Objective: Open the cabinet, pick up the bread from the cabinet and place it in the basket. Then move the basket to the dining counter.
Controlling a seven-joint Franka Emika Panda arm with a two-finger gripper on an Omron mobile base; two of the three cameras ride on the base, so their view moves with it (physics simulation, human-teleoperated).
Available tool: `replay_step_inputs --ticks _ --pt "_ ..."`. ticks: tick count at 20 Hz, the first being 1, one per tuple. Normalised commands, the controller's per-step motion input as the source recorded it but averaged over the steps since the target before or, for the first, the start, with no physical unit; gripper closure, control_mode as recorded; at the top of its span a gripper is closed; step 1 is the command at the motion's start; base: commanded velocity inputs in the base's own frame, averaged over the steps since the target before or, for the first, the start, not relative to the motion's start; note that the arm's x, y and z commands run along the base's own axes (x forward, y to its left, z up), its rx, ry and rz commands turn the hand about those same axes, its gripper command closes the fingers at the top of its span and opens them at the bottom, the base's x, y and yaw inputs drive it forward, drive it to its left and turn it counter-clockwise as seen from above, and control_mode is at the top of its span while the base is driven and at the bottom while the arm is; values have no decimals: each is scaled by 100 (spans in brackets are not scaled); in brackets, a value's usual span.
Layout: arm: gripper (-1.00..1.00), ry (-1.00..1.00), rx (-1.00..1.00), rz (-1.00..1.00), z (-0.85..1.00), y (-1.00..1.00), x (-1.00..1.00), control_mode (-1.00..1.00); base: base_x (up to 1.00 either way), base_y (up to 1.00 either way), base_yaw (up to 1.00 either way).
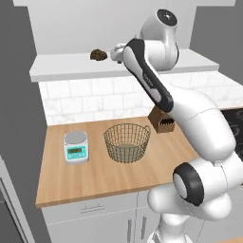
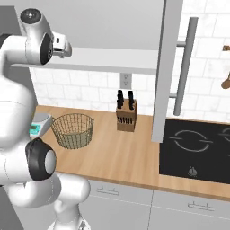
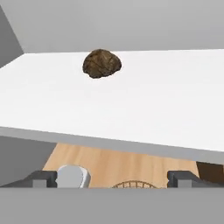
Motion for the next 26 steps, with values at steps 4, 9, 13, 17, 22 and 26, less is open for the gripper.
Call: replay_step_inputs --ticks 4,9,13,17,22,26 --pt "-100 -6 0 9 15 42 84 -100 0 0 0" --pt "-100 -4 -6 3 -2 35 63 -100 0 0 0" --pt "-100 1 -1 0 1 18 76 -100 0 0 0" --pt "-100 8 0 0 29 0 52 -100 0 0 0" --pt "-100 0 0 0 1 8 53 -100 0 0 0" --pt "-100 0 0 0 -12 20 56 -100 0 0 0"
